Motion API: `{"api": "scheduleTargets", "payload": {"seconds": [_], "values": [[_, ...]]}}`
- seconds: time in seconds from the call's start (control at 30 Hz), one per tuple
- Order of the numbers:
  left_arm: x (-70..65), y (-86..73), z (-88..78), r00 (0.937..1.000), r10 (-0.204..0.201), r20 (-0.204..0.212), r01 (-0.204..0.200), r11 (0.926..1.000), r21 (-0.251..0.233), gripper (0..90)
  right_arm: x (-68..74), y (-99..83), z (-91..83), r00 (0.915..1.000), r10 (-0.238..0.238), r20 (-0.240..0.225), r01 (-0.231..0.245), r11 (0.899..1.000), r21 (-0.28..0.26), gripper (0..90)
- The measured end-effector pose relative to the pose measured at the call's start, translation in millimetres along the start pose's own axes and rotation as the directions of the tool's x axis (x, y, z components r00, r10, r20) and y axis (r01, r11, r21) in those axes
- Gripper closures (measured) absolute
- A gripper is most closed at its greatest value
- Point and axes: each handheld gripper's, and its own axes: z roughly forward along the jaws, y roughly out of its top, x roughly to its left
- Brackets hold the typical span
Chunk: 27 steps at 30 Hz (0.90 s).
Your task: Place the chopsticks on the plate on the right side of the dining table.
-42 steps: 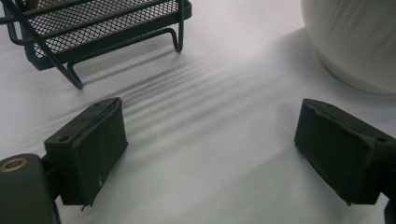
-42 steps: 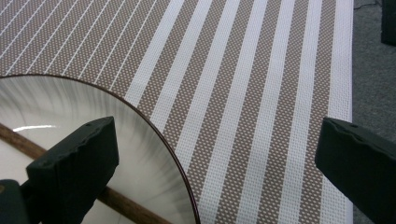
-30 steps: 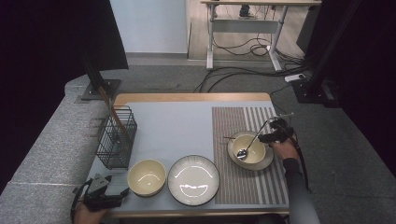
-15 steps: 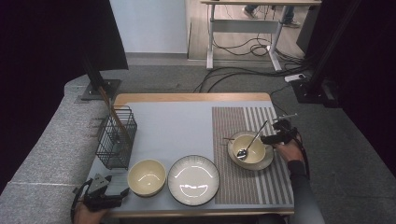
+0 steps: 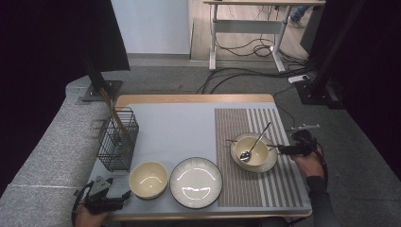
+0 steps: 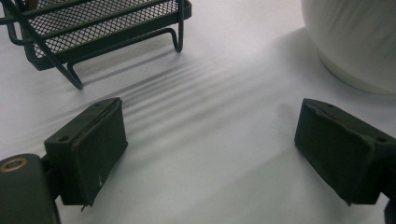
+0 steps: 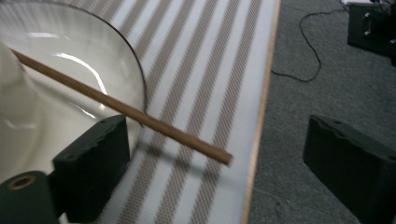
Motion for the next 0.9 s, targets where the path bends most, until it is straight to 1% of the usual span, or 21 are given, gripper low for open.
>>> {"api": "scheduleTargets", "payload": {"seconds": [0.03,0.1,0.13,0.23,0.43,0.53,0.63,0.7,0.77,0.9], "values": [[0.0,0.0,0.0,1.0000,0.000,0.000,0.000,1.0000,0.000,8.8,-2.1,-2.8,0.1,1.0000,0.003,0.008,-0.003,1.000,0.005,13.0],[0.0,0.0,0.0,1.0000,0.000,0.000,0.000,1.0000,0.000,8.8,-5.4,-8.0,1.2,0.9999,0.013,0.011,-0.014,1.000,0.017,15.6],[0.0,0.0,0.0,1.0000,0.000,0.000,0.000,1.0000,0.000,8.8,-6.8,-10.3,2.0,0.9999,0.011,0.013,-0.011,1.000,0.020,19.1],[0.0,0.0,0.0,1.0000,0.000,0.000,0.000,1.0000,0.000,8.8,-9.3,-14.7,5.3,0.9997,0.021,0.012,-0.022,0.999,0.032,25.2],[0.0,0.0,0.0,1.0000,0.000,0.000,0.000,1.0000,0.000,8.8,-14.7,-17.7,14.9,0.9985,0.049,0.025,-0.050,0.997,0.055,36.8],[0.0,-0.1,0.0,1.0000,0.000,0.000,0.000,1.0000,0.000,8.8,-16.7,-18.1,17.9,0.9982,0.057,0.016,-0.058,0.997,0.047,41.3],[0.0,-0.1,0.0,1.0000,0.000,0.000,0.000,1.0000,-0.001,8.8,-17.4,-17.6,20.6,0.9985,0.055,0.006,-0.055,0.997,0.048,47.3],[0.0,-0.1,0.0,1.0000,0.000,0.000,0.000,1.0000,0.000,8.8,-16.9,-16.2,22.1,0.9990,0.044,0.000,-0.044,0.998,0.053,51.3],[0.0,-0.1,0.0,1.0000,0.000,0.000,0.000,1.0000,0.000,8.8,-15.7,-14.1,22.9,0.9992,0.039,-0.007,-0.038,0.998,0.057,57.7],[0.0,-0.1,0.0,1.0000,0.000,0.000,0.000,1.0000,-0.001,8.8,-10.8,-9.2,22.6,0.9998,0.011,-0.014,-0.010,0.999,0.044,66.3]]}}
